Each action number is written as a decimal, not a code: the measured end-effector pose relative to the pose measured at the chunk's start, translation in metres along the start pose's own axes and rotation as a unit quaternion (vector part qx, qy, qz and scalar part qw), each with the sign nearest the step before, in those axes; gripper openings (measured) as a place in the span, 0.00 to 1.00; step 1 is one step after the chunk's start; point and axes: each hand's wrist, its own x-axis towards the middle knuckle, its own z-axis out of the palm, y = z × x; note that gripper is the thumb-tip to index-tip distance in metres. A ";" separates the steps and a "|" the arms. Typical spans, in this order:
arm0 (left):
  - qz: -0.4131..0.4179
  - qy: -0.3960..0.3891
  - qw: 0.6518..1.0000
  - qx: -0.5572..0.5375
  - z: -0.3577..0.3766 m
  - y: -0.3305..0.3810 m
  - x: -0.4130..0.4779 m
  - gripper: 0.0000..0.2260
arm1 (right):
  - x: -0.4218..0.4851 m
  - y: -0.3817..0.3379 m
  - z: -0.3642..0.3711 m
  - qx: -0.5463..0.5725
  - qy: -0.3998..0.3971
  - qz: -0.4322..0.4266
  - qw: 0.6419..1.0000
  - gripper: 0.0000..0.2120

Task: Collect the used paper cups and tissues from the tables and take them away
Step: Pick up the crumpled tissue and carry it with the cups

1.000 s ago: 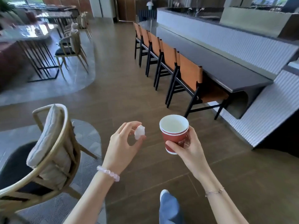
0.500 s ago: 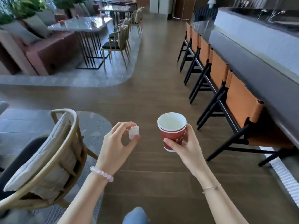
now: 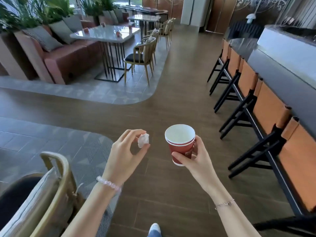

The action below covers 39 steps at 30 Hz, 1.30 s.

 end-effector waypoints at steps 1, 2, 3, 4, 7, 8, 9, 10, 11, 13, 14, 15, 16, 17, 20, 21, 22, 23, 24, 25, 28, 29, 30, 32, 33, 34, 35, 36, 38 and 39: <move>-0.004 0.007 1.000 0.004 -0.002 -0.009 0.019 0.10 | 0.023 -0.003 0.007 -0.002 -0.007 -0.003 1.000 0.29; -0.006 0.015 1.000 0.008 -0.005 -0.019 0.036 0.10 | 0.045 -0.006 0.013 -0.002 -0.015 -0.006 1.000 0.29; -0.008 0.025 1.000 0.015 -0.008 -0.028 0.052 0.10 | 0.066 -0.008 0.021 -0.003 -0.023 -0.009 1.000 0.29; -0.012 0.036 0.999 0.023 -0.012 -0.038 0.066 0.10 | 0.087 -0.009 0.030 -0.006 -0.034 -0.011 0.999 0.30; -0.040 0.076 0.996 0.038 -0.026 -0.068 0.100 0.10 | 0.144 -0.011 0.062 -0.016 -0.075 -0.017 0.997 0.30; -0.052 0.087 0.994 0.042 -0.031 -0.078 0.110 0.10 | 0.164 -0.011 0.073 -0.018 -0.090 -0.017 0.996 0.30; -0.062 0.097 0.992 0.046 -0.035 -0.089 0.121 0.10 | 0.183 -0.011 0.086 -0.020 -0.105 -0.017 0.994 0.30; -0.071 0.107 0.990 0.051 -0.039 -0.102 0.130 0.11 | 0.203 -0.009 0.099 -0.023 -0.121 -0.018 0.992 0.31; -0.081 0.118 0.988 0.057 -0.043 -0.115 0.140 0.11 | 0.224 -0.007 0.113 -0.025 -0.136 -0.018 0.990 0.31; -0.105 0.142 0.982 0.067 -0.051 -0.143 0.160 0.11 | 0.265 -0.001 0.143 -0.028 -0.165 -0.022 0.986 0.31; -0.116 0.154 0.978 0.075 -0.055 -0.157 0.171 0.11 | 0.286 0.002 0.159 -0.030 -0.180 -0.025 0.983 0.31; -0.125 0.167 0.974 0.086 -0.060 -0.172 0.182 0.11 | 0.307 0.006 0.175 -0.033 -0.196 -0.028 0.980 0.31; -0.134 0.180 0.970 0.099 -0.066 -0.186 0.194 0.11 | 0.329 0.009 0.191 -0.033 -0.213 -0.031 0.976 0.31; -0.144 0.191 0.965 0.110 -0.072 -0.200 0.206 0.11 | 0.351 0.011 0.208 -0.030 -0.231 -0.032 0.972 0.31; -0.176 0.227 0.948 0.140 -0.096 -0.240 0.249 0.12 | 0.415 0.011 0.262 -0.011 -0.283 -0.035 0.958 0.31; -0.184 0.238 0.942 0.149 -0.105 -0.252 0.264 0.12 | 0.435 0.008 0.280 -0.005 -0.297 -0.033 0.954 0.30; -0.191 0.246 0.936 0.161 -0.115 -0.262 0.277 0.12 | 0.453 0.005 0.298 0.002 -0.311 -0.032 0.950 0.30; -0.196 0.256 0.931 0.174 -0.124 -0.273 0.289 0.11 | 0.471 0.002 0.316 0.008 -0.324 -0.033 0.945 0.30; -0.202 0.265 0.925 0.185 -0.133 -0.283 0.300 0.11 | 0.487 -0.001 0.334 0.012 -0.339 -0.036 0.940 0.29; -0.208 0.275 0.919 0.193 -0.141 -0.293 0.309 0.11 | 0.502 -0.003 0.351 0.012 -0.353 -0.038 0.935 0.29; -0.227 0.296 0.904 0.207 -0.160 -0.321 0.332 0.12 | 0.538 -0.006 0.397 0.016 -0.393 -0.034 0.919 0.28; -0.231 0.301 0.901 0.210 -0.165 -0.330 0.339 0.12 | 0.548 -0.006 0.411 0.018 -0.407 -0.030 0.913 0.28; -0.232 0.306 0.898 0.214 -0.170 -0.340 0.346 0.12 | 0.558 -0.005 0.425 0.019 -0.419 -0.028 0.907 0.28; -0.239 0.312 0.893 0.221 -0.182 -0.361 0.359 0.13 | 0.577 -0.004 0.454 0.019 -0.437 -0.027 0.899 0.28; -0.244 0.315 0.889 0.225 -0.190 -0.373 0.366 0.13 | 0.586 -0.003 0.469 0.019 -0.443 -0.026 0.896 0.28; -0.249 0.317 0.886 0.230 -0.197 -0.385 0.372 0.12 | 0.595 -0.002 0.485 0.020 -0.449 -0.026 0.893 0.28; -0.252 0.321 0.883 0.233 -0.205 -0.397 0.379 0.12 | 0.604 -0.001 0.502 0.019 -0.455 -0.025 0.890 0.28; -0.254 0.326 0.880 0.236 -0.214 -0.410 0.386 0.13 | 0.614 0.000 0.519 0.019 -0.461 -0.025 0.887 0.29; -0.258 0.334 0.874 0.242 -0.234 -0.440 0.399 0.14 | 0.633 0.002 0.556 0.019 -0.474 -0.027 0.880 0.29; -0.260 0.339 0.870 0.245 -0.245 -0.455 0.406 0.15 | 0.642 0.003 0.576 0.018 -0.480 -0.028 0.877 0.29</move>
